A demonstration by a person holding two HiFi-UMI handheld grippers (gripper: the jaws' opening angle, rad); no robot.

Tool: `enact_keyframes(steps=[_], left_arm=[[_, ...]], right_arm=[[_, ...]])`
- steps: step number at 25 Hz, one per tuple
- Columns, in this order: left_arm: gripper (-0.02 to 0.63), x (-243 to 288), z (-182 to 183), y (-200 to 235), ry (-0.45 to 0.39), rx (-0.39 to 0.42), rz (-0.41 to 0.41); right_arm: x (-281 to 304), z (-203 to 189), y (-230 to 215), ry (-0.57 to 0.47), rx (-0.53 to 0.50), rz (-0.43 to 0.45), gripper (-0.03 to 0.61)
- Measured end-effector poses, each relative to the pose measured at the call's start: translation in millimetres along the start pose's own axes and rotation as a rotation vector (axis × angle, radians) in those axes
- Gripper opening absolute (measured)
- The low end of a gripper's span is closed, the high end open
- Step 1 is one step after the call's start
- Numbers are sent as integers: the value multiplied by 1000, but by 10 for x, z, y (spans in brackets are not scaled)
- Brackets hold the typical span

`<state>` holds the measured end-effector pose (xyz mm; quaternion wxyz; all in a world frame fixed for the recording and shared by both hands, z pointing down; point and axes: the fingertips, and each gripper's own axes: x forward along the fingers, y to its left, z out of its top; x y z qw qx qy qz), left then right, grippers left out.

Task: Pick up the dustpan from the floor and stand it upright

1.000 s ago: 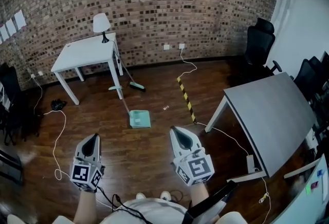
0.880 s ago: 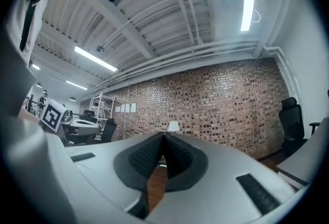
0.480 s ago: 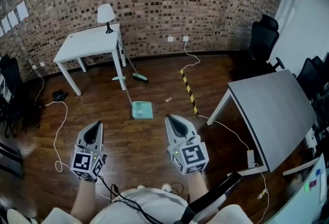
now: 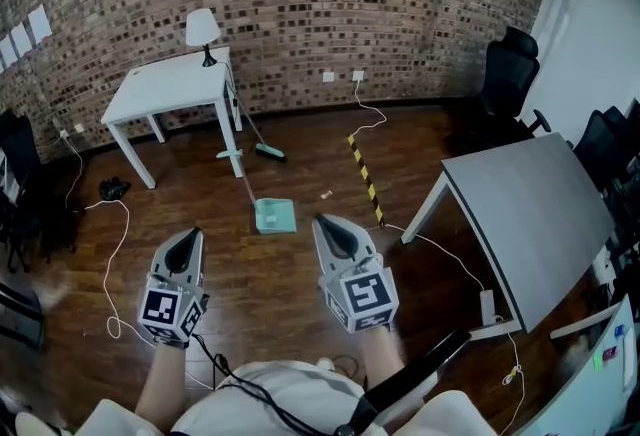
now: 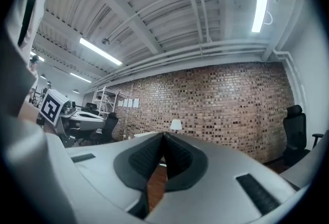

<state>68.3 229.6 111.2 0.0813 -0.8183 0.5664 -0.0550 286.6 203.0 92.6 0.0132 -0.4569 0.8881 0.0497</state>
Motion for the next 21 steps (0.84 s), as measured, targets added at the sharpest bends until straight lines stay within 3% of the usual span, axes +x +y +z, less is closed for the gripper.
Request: enact_keyframes(steps=[21], left_arm=[[0, 170, 45, 175, -29, -22, 17]], right_arm=[[218, 37, 13, -13, -11, 9, -9]])
